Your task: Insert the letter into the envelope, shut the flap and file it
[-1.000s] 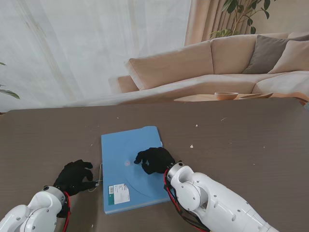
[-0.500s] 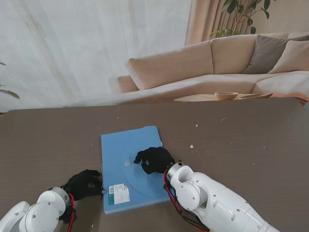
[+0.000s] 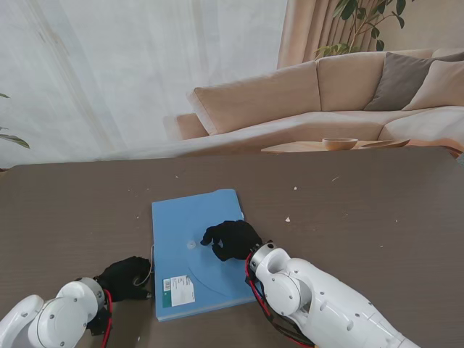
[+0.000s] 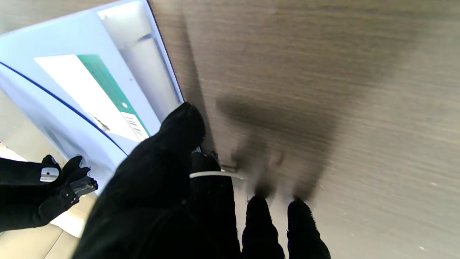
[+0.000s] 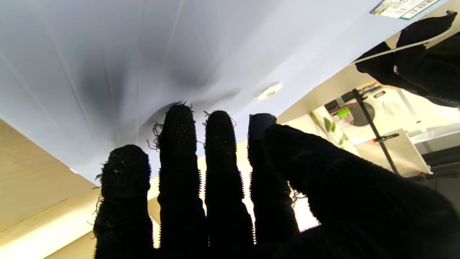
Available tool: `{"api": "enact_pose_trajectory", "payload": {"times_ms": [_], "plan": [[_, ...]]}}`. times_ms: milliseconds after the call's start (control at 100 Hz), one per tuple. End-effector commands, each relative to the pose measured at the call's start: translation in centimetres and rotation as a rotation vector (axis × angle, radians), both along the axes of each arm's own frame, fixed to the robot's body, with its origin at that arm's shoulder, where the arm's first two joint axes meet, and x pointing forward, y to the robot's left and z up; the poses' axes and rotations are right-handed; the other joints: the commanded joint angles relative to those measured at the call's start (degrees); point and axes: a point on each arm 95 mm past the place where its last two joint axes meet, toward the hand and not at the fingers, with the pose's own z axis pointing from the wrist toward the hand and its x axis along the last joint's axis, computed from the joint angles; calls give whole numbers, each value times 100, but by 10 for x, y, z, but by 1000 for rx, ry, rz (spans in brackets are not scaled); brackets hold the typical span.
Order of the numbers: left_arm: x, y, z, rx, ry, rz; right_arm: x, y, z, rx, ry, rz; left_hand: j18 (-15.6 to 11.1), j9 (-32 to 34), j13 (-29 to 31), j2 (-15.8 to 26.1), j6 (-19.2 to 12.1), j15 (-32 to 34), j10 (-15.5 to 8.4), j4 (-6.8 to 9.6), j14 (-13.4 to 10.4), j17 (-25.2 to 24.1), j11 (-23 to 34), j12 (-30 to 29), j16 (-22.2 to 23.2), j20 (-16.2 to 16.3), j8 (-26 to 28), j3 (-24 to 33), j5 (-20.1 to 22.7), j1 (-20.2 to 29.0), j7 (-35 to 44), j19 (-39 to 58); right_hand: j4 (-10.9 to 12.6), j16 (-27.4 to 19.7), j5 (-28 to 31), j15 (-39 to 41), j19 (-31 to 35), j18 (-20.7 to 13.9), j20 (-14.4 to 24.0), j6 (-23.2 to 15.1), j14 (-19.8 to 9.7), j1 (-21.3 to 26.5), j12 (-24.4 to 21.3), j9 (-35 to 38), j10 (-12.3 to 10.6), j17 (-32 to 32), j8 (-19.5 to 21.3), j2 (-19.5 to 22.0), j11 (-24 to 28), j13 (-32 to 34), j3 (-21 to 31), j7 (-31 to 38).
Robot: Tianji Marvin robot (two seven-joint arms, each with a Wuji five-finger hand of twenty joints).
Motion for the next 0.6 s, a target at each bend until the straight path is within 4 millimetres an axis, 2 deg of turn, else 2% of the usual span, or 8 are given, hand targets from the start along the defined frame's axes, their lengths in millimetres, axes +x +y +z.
{"api": "enact_pose_trajectory", "payload": {"times_ms": [0,130,280,330,370,450,590], "plan": [[-6,-3,-7,-21,23,7,-3,2,-4,-6,19,9,315,249,55,99,-133,122,81,18,192,106,217,-191,205,154,-108,-183,278,334,272,172,129,-93,129,-75,-69,-86,100,40,125,-126,32,-172,-56,-57,-12,43,10,-206,109,-116],[-6,-2,-6,-32,-8,23,-3,2,-4,-5,19,9,408,538,219,129,-428,189,76,-103,315,203,88,-588,286,278,-337,-555,744,218,-191,230,135,-93,137,-75,-66,-81,101,35,133,-123,34,-165,-47,-50,-5,42,13,-206,111,-114],[-5,0,-3,-39,-50,30,-3,2,-4,-5,18,9,448,820,387,34,-832,369,101,-191,415,366,150,-628,512,525,-481,-822,1273,382,-722,425,142,-93,146,-71,-65,-82,102,43,130,-111,34,-156,-39,-45,-2,40,12,-196,121,-112],[-5,0,-2,-44,-61,32,-3,3,-4,-5,17,9,437,908,397,271,-965,410,22,-115,410,368,172,-622,577,582,-1147,-909,1641,260,-1191,460,143,-94,143,-73,-66,-82,102,52,139,-111,33,-155,-41,-45,-6,45,10,-200,122,-118],[-4,0,-1,-52,-65,36,-3,3,-3,-6,16,9,437,982,404,246,-951,439,17,-66,411,365,200,-601,618,626,-1642,-944,1854,353,-1256,471,144,-93,147,-69,-66,-83,102,57,135,-116,32,-157,-35,-45,-8,48,8,-193,119,-121],[-4,1,1,-58,-78,32,-2,3,-3,-7,15,9,430,1048,392,266,-984,492,-23,-81,384,371,233,-590,622,629,-2131,-997,2115,426,-1498,466,148,-90,134,-63,-66,-82,102,17,135,-124,31,-161,-36,-45,-24,78,4,-192,106,-150],[-3,0,4,-103,-90,51,-3,3,-3,-11,14,10,410,1154,291,392,-696,720,47,-58,334,344,283,-612,576,591,-2865,-1122,2347,699,-1768,432,270,71,159,222,16,-117,143,-139,134,-164,143,-123,-37,-35,-110,194,119,-213,21,-381]]}}
